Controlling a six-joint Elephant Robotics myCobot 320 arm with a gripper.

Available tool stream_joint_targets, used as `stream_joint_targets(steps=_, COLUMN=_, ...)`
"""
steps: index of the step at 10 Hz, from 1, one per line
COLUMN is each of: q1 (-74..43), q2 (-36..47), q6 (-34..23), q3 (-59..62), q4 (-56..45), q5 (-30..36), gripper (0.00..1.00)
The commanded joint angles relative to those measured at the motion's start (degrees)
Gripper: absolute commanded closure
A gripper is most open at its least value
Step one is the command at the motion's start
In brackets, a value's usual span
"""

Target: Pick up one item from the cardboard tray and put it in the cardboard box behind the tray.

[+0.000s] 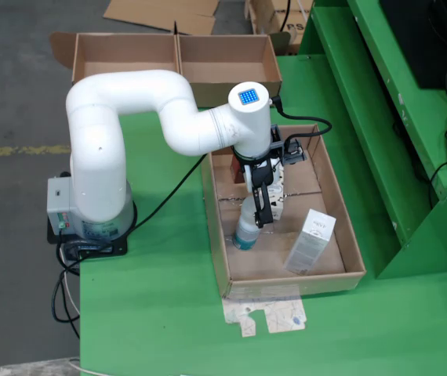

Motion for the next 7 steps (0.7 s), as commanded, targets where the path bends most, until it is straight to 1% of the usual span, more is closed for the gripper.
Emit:
stream_joint_targets(steps=1, q1=-0.1, q2=-0.2, q6=0.2, q3=0.6, q4=1.9, q5=0.4, gripper=0.00)
stream_joint_targets(steps=5, q1=-2.6, q2=-1.6, q6=-1.0, q3=3.4, q4=0.5, q5=0.3, gripper=0.00)
stream_joint_targets(steps=7, q1=-6.5, q2=-3.7, q6=-2.7, q3=6.2, q4=-0.1, q5=0.8, gripper=0.00)
